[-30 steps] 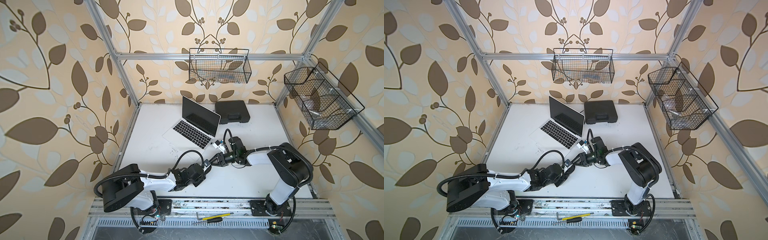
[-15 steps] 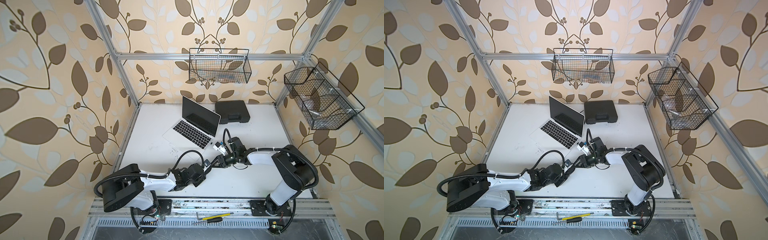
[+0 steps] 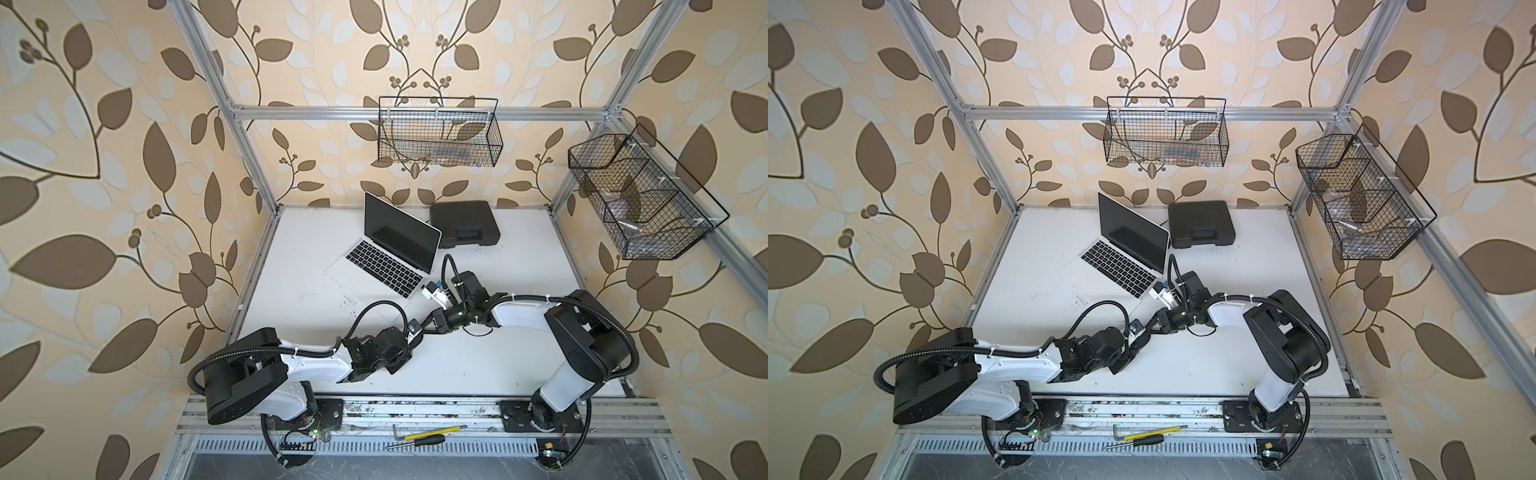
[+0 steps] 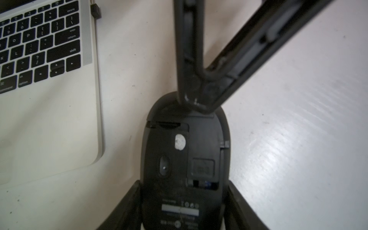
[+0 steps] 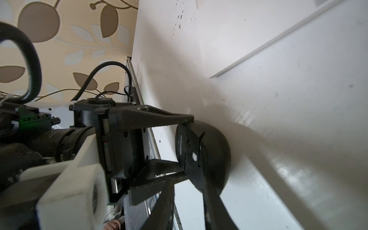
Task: Insert the wireless mouse receiver into the laptop
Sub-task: Pick up the mouse from the center of the board.
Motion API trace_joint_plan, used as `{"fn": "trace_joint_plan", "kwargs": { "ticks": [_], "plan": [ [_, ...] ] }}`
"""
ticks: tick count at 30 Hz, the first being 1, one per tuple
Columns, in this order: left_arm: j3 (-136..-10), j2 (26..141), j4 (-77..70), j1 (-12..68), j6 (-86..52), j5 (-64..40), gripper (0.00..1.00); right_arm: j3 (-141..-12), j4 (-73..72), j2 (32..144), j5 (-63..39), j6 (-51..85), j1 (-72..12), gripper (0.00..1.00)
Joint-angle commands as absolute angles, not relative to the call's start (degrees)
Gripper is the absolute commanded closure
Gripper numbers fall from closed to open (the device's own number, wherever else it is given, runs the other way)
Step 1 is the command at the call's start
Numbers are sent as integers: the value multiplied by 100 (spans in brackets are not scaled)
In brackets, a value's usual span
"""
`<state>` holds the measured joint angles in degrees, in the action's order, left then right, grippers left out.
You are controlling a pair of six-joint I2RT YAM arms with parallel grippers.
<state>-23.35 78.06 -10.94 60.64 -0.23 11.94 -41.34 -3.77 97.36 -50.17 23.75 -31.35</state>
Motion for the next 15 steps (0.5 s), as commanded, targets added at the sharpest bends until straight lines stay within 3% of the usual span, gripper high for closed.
{"fn": "trace_joint_plan", "kwargs": {
  "ticks": [1,7,10,13,15],
  "plan": [
    [-2459,7876,-954,6011,0,950,62,-4165,-468,10047,-5107,2358,-3256,73],
    [-2461,7870,-941,6011,6,934,65,-3983,-1001,10171,-5218,2744,-3523,73],
    [-2432,7628,-935,5811,-191,734,80,-3904,-867,9670,-5091,2691,-3316,71],
    [-2358,6868,-1176,5015,-860,-286,96,-3723,-609,8638,-4871,2584,-2738,56],
    [-2277,6452,-1696,4597,-1477,-1082,97,-3522,-749,8068,-5046,2641,-2278,39]
  ]
}}
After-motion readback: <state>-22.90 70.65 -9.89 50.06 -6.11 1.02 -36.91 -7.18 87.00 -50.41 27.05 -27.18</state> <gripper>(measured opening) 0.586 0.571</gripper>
